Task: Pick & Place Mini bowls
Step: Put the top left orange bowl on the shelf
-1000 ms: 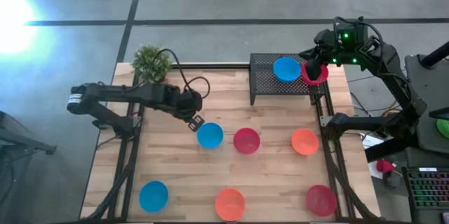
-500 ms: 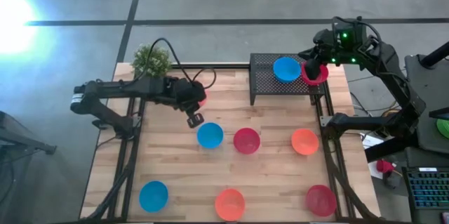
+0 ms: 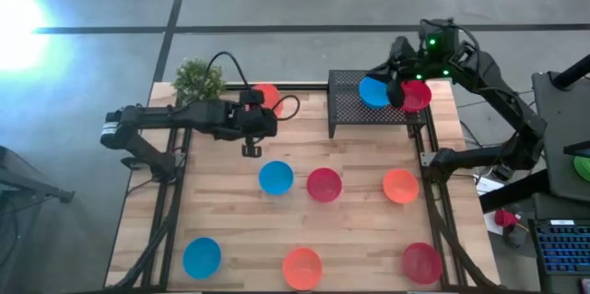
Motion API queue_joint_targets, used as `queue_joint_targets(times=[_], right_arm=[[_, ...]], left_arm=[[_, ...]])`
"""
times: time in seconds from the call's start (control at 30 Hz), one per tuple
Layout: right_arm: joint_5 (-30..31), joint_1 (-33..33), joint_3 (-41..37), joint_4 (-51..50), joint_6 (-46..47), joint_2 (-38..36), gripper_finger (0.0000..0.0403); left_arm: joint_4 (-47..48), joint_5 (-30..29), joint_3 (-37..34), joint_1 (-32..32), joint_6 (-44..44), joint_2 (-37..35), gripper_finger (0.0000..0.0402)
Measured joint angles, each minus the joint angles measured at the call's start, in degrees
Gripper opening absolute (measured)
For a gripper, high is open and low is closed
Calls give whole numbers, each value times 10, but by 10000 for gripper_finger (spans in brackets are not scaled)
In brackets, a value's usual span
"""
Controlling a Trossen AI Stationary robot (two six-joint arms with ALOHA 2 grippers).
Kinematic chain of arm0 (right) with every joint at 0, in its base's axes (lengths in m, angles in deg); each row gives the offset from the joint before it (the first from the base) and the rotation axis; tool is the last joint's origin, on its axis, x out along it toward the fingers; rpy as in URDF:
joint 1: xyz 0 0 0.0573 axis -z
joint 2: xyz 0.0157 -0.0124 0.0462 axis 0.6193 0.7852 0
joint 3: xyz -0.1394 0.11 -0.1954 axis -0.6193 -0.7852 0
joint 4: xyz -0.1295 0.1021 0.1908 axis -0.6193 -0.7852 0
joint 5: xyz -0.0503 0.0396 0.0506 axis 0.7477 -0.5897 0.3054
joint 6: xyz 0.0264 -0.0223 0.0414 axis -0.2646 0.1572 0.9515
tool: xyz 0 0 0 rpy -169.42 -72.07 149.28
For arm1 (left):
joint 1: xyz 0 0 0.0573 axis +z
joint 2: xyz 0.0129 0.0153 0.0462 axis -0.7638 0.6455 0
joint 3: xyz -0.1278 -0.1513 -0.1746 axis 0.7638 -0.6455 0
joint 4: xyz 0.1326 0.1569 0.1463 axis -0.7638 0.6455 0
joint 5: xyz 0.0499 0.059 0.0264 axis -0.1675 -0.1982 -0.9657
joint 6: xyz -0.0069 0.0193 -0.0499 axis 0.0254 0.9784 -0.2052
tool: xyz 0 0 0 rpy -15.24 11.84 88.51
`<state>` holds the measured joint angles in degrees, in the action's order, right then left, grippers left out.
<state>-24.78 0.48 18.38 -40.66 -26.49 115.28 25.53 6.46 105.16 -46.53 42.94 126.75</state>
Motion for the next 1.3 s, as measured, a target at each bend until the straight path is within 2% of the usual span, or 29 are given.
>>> queue_joint_targets(times=[0.2, 0.37, 0.5, 0.7, 0.93, 1.17, 1.3], right_arm=[[0, -52, 0, 81, -32, 29, 8], [0, -72, 0, 138, -35, 62, 8], [0, -73, 0, 166, -20, 97, 8], [-1, -77, 4, 184, -37, 138, 14], [-3, -105, 11, 241, -39, 177, 61], [-3, -134, 11, 306, -37, 206, 118], [1, -136, 11, 341, 8, 223, 138]], left_arm=[[-13, -75, 3, -2, 65, 13, 0], [-30, -131, 3, -11, 135, 15, 0], [-52, -137, 0, -18, 179, 17, 0], [-53, -139, -3, -22, 197, 17, 0], [-54, -143, -4, -24, 224, 18, 0], [-52, -187, -4, -29, 268, 19, 0], [-52, -200, -4, -30, 273, 19, 0]])
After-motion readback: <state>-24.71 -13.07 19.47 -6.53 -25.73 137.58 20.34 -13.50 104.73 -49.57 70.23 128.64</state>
